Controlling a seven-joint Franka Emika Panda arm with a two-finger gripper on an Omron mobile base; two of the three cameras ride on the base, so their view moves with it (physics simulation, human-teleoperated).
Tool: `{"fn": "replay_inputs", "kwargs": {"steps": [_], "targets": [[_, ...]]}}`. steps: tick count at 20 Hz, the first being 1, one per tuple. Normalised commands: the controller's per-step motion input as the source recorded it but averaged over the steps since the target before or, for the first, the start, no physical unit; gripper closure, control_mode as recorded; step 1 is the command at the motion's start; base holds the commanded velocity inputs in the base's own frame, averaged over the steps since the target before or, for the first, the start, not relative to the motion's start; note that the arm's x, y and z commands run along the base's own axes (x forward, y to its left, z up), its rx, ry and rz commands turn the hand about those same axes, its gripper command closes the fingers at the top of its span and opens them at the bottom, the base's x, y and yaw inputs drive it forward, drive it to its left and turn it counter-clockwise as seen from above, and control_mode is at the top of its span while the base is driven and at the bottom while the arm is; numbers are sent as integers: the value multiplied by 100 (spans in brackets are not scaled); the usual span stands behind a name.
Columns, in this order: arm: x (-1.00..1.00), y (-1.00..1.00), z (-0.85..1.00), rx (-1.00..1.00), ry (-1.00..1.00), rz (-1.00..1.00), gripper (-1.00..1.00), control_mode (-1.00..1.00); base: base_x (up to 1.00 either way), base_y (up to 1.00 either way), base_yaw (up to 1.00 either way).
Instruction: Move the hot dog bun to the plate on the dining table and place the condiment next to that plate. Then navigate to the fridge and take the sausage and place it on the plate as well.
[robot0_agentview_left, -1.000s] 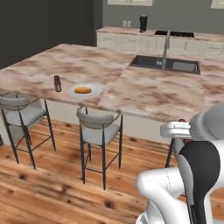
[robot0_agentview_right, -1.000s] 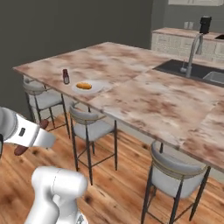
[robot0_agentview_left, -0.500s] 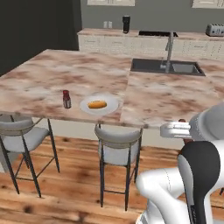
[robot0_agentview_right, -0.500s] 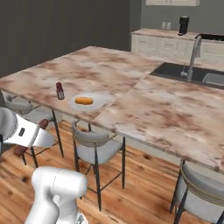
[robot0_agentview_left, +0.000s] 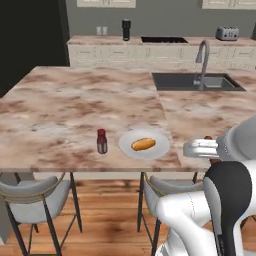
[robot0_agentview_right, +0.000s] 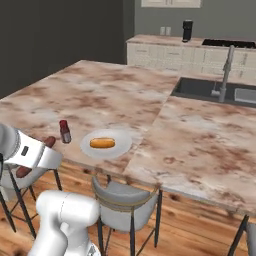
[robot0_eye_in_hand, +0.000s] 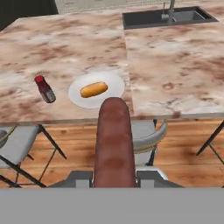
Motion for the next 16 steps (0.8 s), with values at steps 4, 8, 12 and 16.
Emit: {"fn": "replay_inputs", "kwargs": {"steps": [4,8,12,16], "targets": [[0,0,0,0,0,0,100,100,100,60,-29],[0,0,0,0,0,0,100,100,100,40,-24],[75,22,0,0,15,-14,100,-100,25,8,-5],[100,30,-3,0,22,-4,100,-100,0,0,0]]}}
